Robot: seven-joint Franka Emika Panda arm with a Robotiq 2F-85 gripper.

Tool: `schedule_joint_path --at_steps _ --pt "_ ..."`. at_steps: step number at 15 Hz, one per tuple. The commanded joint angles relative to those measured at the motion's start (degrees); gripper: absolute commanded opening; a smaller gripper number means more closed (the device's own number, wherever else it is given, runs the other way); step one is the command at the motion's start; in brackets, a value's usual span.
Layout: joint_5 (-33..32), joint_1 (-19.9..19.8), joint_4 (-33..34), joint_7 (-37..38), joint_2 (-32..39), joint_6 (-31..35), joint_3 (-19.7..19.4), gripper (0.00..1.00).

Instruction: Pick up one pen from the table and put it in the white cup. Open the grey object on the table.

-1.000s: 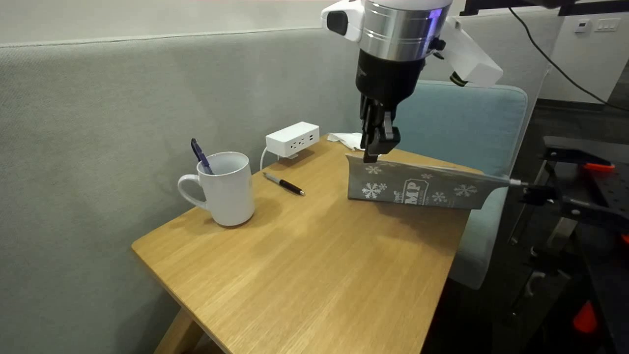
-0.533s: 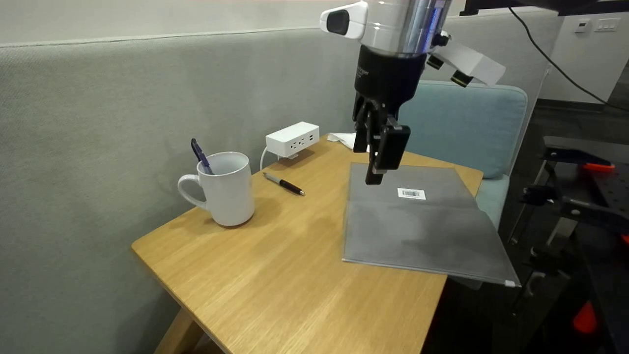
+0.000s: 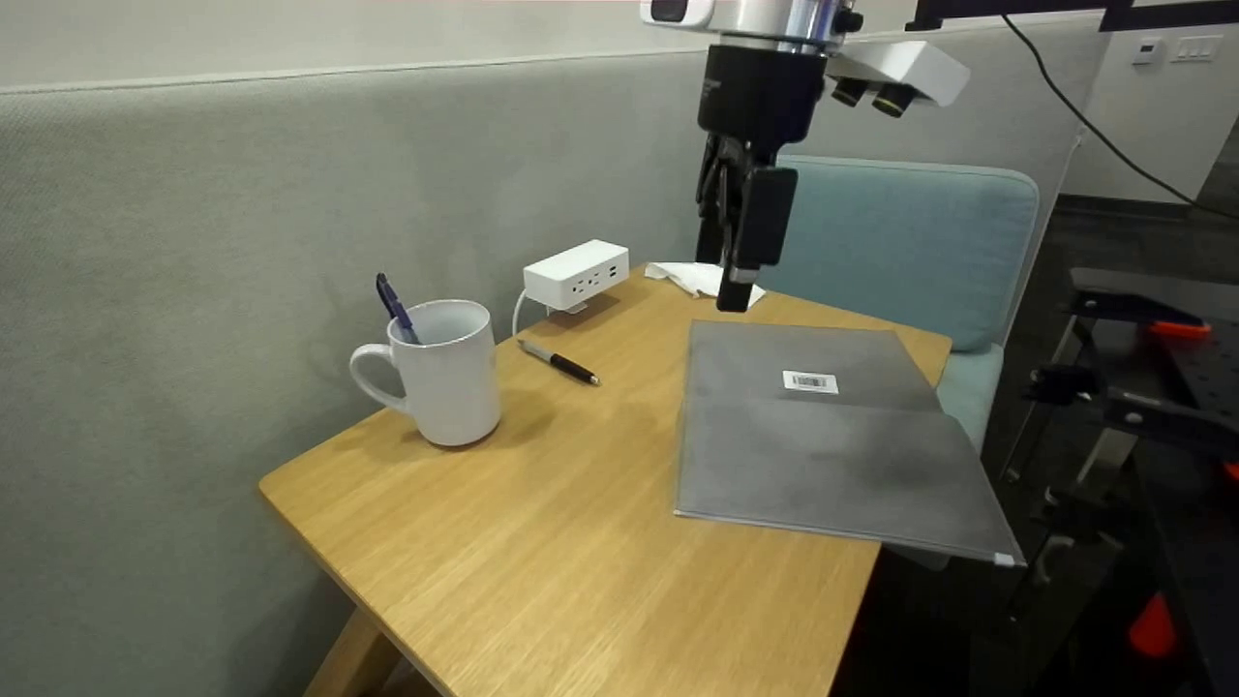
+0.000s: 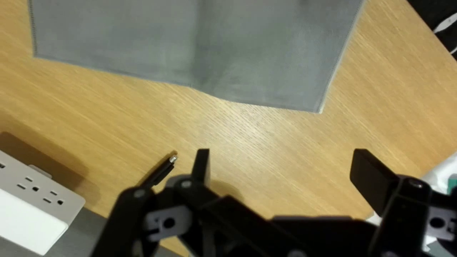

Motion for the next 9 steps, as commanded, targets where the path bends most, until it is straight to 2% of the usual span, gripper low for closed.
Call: schedule_joint_path --at_steps 1,3,6,9 --pt "13.04 -5.76 -1.98 -12.77 -7.08 -4.95 4.1 1.0" --pt "16.53 -5.27 -1.08 -17.11 -9.88 -10.96 1.83 1.0" --pt "14.06 -2.81 -0.3 -16.38 -13.6 -18.02 -3.52 1.0" --pt "11.96 -1.05 0.55 -15.23 -16.01 -22.49 -7.04 1.0"
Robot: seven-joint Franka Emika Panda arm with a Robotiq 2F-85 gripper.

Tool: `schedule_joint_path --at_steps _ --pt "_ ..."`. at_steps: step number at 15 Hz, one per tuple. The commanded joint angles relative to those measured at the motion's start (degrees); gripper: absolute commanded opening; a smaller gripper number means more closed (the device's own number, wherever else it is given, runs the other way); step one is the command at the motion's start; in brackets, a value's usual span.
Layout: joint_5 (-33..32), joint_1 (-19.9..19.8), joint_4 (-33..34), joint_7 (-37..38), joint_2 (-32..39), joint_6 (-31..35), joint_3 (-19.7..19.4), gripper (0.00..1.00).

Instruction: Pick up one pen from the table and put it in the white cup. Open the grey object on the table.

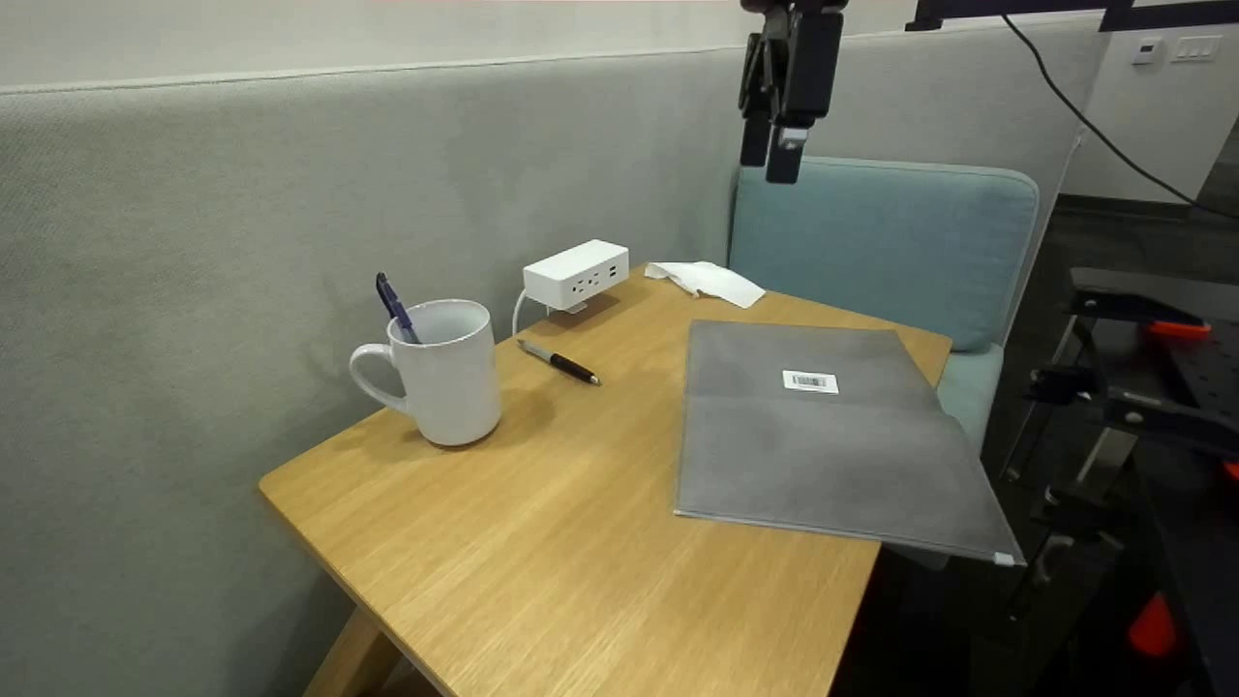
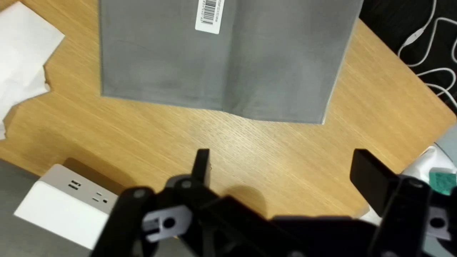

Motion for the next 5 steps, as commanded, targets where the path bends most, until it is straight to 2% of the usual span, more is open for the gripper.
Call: schedule_joint_path --at_steps 1,5 --pt "-2.15 2.84 0.61 0.64 -3.71 -5.56 -4.0 1.0" --pt "-3.52 4.55 1.38 0.78 -4.62 -7.52 -6.13 1.0"
